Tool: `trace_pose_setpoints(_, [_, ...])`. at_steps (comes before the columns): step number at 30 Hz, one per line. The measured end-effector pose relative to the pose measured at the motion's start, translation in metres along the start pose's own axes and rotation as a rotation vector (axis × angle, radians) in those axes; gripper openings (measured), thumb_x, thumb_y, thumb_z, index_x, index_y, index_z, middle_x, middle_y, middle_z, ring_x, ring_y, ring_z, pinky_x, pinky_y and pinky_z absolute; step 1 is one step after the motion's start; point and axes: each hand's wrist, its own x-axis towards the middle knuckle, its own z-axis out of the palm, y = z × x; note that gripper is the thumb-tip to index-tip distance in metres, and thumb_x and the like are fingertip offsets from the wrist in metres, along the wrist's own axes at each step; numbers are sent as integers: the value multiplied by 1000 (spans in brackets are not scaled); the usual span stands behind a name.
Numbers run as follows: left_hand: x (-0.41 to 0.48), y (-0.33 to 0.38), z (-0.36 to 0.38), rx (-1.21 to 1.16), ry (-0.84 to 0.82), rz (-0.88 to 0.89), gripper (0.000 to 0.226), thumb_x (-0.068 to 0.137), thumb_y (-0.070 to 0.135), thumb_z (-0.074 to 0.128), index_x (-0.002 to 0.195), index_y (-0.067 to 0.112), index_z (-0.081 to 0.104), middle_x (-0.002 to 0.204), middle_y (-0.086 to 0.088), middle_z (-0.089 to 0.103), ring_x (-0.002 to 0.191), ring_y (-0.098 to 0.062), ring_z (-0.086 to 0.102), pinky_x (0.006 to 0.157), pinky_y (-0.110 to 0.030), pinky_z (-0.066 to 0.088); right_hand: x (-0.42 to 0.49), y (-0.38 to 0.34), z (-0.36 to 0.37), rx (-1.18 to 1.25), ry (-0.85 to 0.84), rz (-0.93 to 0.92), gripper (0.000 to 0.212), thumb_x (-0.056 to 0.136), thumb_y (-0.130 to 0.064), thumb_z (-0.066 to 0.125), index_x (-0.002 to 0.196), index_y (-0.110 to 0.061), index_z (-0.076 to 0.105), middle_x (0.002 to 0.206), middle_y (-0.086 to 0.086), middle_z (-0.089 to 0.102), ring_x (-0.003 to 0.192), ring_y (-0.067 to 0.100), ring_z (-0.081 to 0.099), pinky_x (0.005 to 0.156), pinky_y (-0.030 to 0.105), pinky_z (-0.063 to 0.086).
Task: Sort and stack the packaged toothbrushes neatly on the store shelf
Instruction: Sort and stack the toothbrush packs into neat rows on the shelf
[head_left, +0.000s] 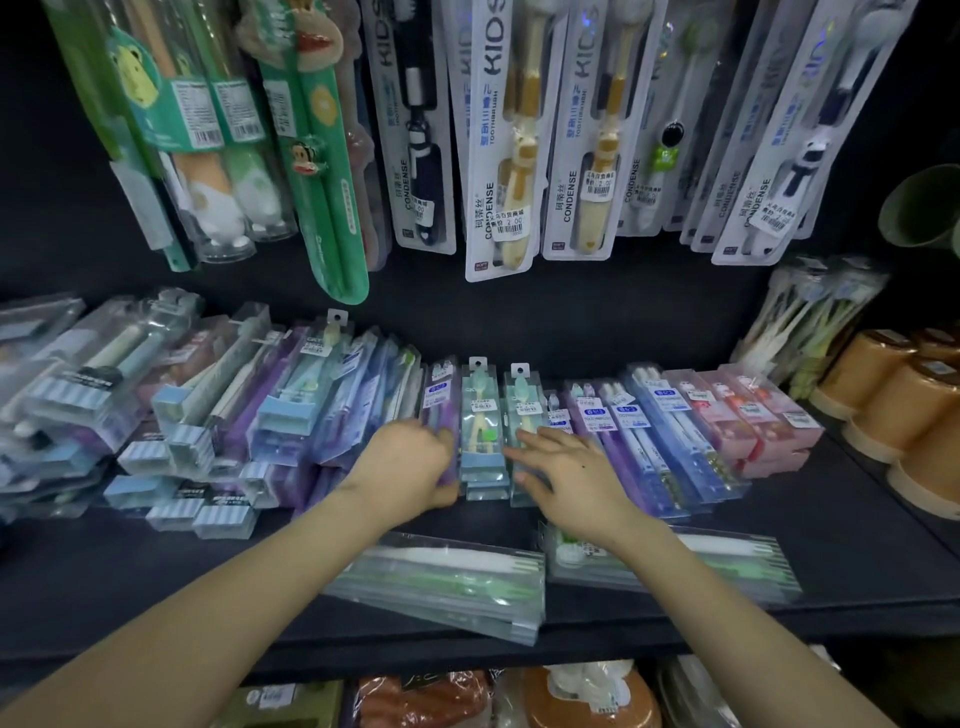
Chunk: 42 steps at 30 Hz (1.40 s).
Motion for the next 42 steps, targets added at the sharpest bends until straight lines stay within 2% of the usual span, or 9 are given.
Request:
trace_pose_setpoints(7, [-1,-12,-6,-697,120,-490,4,85,18,56,87,17,59,61,-2,56,63,-27,59,56,-31,41,-2,1,-3,68,-6,7,41,102,-34,40,143,-36,41,155,-11,29,145,12,18,115,34,7])
trace_pose_setpoints(11, [-9,-25,-17,-1179,229,-748,15,86,12,62,99,13,67,65,-1,68,53,-9,68,42,-15,46,-6,-5,-9,134,58,18,41,101,-33,43,141,-31,45,152,-8,37,143,14,24,118,36,10])
trace_pose_setpoints(13, [-13,-27,-21,-1403,286,-804,15,87,9,62,101,9,68,62,1,69,53,-10,68,56,-20,55,-12,-12,-13,256,217,35,38,99,-31,48,136,-24,52,143,-5,50,134,13,38,114,33,22])
trace_pose_setpoints(17, [-22,-9,-41,-1747,334,-791,13,89,5,60,96,12,68,66,-4,72,60,-18,71,66,-30,60,-22,-38,-30,951,351,195,36,94,-32,58,127,-19,59,111,-12,66,99,-3,60,95,28,50])
trace_pose_setpoints(23, [-4,49,-59,-2006,15,-485,14,89,0,60,100,7,65,85,-19,73,74,-24,71,70,-27,59,-35,-33,-48,1631,456,417,16,92,-10,62,107,-11,66,88,11,75,74,29,71,53,27,53])
trace_pose_setpoints(26, [11,64,-55,-1866,-139,-394,14,89,11,64,103,11,66,97,-15,72,83,-18,70,76,-25,58,-42,1,-50,1497,522,590,18,89,-5,65,104,-13,66,84,6,75,73,22,70,60,30,56])
trace_pose_setpoints(31, [22,53,-27,-933,104,-275,29,94,29,57,121,21,64,121,3,63,110,-16,58,92,-22,39,-39,50,-55,1036,424,673,36,85,-8,71,119,-3,64,121,10,64,107,22,61,94,30,46])
trace_pose_setpoints(38, [22,35,11,-518,77,-203,40,97,41,45,137,34,48,147,6,42,135,-16,34,109,-29,15,-14,29,-41,473,256,512,19,85,-23,69,85,-6,75,80,10,71,76,20,61,64,24,42])
trace_pose_setpoints(42, [16,23,18,-464,97,-225,40,95,39,51,133,28,55,142,0,48,132,-20,41,109,-32,16,-5,26,-39,213,250,497,42,89,-22,57,49,-13,47,48,1,40,55,19,39,46,23,26])
